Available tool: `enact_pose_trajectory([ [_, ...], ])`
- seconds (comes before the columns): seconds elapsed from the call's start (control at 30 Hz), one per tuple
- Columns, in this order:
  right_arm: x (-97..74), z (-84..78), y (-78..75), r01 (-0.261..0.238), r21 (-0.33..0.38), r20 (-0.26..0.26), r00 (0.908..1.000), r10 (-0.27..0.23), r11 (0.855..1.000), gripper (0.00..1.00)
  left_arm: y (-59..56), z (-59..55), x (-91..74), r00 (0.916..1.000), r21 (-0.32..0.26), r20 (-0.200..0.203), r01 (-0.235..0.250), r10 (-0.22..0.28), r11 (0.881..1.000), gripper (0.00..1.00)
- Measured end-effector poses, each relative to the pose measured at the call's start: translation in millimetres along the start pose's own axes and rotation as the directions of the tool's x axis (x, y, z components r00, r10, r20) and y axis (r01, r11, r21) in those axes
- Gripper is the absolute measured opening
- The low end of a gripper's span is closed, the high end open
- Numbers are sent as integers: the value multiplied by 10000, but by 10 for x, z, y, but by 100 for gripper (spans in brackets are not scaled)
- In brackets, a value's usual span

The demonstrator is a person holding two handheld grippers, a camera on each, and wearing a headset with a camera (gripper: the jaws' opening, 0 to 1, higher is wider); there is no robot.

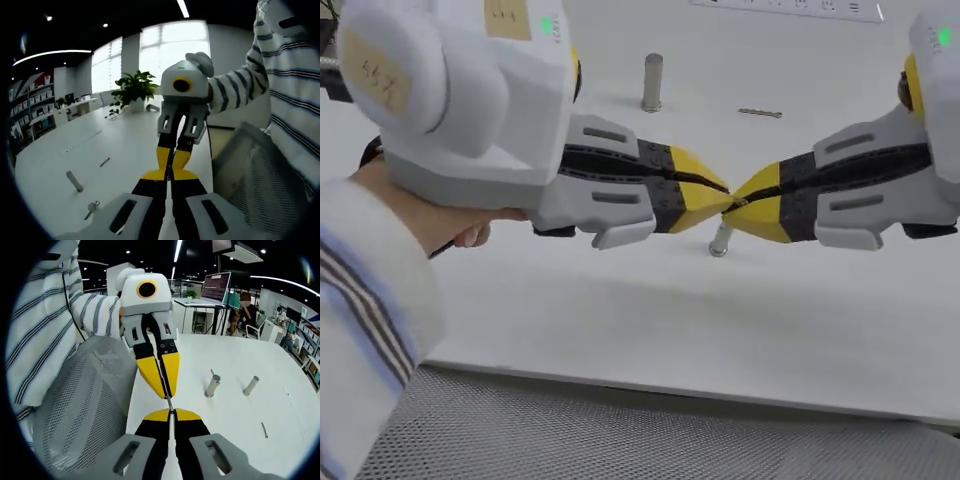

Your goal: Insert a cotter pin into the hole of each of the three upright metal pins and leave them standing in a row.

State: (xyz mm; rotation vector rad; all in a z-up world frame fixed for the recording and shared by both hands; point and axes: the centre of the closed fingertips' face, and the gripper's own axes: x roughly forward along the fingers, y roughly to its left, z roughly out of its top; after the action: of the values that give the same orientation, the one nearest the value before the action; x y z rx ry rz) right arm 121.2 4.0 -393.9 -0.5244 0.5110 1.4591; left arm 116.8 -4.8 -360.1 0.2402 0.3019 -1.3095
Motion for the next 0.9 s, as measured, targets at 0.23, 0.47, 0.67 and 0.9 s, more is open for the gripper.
enact_pose_trajectory([
  [0.23,-11,-28,139,-583,-188,-235,9980,579,9981,0,-73,-75,34,9961,378,-545,715,-694,9967,0],
  [0.47,-36,-61,222,-864,145,-414,9954,870,9962,0,-151,-128,85,9881,555,-985,1242,-1184,9907,0],
  [0.67,-88,-43,257,-868,527,-243,9958,881,9948,0,-227,-92,139,9867,307,-959,1351,-1316,9904,0],
  [0.9,-117,-56,227,-677,543,-225,9974,690,9962,0,-202,-116,174,9836,217,-1273,1314,-1276,9911,0],
])
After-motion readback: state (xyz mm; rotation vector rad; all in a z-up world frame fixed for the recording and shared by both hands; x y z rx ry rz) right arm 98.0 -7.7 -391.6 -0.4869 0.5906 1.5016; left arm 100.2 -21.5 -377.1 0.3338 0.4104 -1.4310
